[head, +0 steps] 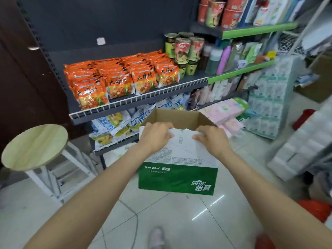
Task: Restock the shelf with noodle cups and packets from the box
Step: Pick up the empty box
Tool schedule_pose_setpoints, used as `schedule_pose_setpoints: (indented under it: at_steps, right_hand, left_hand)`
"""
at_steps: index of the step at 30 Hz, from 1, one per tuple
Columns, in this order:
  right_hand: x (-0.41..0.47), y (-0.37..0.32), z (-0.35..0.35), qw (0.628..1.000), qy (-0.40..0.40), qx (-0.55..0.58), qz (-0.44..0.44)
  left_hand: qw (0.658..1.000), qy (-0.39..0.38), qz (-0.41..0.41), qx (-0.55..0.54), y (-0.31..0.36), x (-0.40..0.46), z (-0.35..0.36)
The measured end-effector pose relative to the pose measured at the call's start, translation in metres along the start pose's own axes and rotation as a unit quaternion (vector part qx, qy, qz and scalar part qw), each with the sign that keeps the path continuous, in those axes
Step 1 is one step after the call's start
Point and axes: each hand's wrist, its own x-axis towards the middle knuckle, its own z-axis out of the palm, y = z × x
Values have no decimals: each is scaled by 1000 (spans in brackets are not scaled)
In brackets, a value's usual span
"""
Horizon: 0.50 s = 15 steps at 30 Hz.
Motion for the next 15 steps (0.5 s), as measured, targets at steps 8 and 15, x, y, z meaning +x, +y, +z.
schedule_pose_setpoints:
  at_steps: [8,15]
  right_hand:
    - [22,106,-40,986,22,-29,160]
    - [9,198,-72,964,41,-51,256]
  left_hand:
    - [986,-79,134,-56,73,126,41]
    - [964,-86,241,-66,165,205,80]
